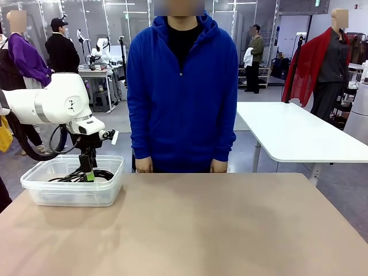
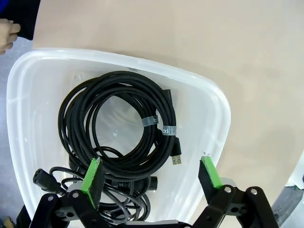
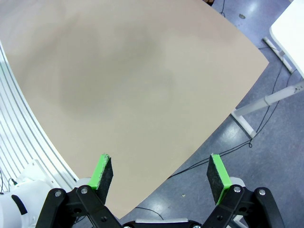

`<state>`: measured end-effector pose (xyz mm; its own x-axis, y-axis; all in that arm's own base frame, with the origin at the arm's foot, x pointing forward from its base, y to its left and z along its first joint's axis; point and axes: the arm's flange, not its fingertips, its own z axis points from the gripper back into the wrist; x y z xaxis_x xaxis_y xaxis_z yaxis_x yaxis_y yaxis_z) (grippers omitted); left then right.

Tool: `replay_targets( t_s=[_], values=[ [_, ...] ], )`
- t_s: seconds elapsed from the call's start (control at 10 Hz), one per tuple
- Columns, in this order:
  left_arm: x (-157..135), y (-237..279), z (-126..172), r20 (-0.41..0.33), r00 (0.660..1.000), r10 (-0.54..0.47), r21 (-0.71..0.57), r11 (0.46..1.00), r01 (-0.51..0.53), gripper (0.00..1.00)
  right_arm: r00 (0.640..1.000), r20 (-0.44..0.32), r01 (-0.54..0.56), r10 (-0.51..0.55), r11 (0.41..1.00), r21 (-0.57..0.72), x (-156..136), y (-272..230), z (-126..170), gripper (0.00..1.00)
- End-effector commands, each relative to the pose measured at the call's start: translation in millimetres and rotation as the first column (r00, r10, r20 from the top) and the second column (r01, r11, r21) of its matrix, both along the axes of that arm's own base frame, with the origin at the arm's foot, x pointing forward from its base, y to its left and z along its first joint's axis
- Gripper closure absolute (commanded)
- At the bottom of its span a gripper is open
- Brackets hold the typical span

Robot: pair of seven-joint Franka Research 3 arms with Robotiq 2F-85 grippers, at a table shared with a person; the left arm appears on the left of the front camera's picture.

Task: Organize and store the cables.
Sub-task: Place the USB Extension Cable into the Organizing box.

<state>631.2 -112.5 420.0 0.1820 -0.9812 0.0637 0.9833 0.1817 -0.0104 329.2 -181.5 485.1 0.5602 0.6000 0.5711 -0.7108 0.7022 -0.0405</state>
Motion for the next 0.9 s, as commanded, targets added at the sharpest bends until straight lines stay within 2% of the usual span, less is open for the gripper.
replay_targets(
  t_s=[0.0,0.8],
  values=[
    [1.8,1.1,-3.7,-0.005,1.000,0.002,0.003,1.000,-0.002,0.00,1.000,0.007,0.011,-0.011,1.000,0.005,1.3,1.1,0.3,0.00],
    [1.8,1.1,-3.7,-0.005,1.000,0.002,0.003,1.000,-0.002,0.00,1.000,0.007,0.011,-0.011,1.000,0.005,1.3,1.1,0.3,0.00]
  ],
)
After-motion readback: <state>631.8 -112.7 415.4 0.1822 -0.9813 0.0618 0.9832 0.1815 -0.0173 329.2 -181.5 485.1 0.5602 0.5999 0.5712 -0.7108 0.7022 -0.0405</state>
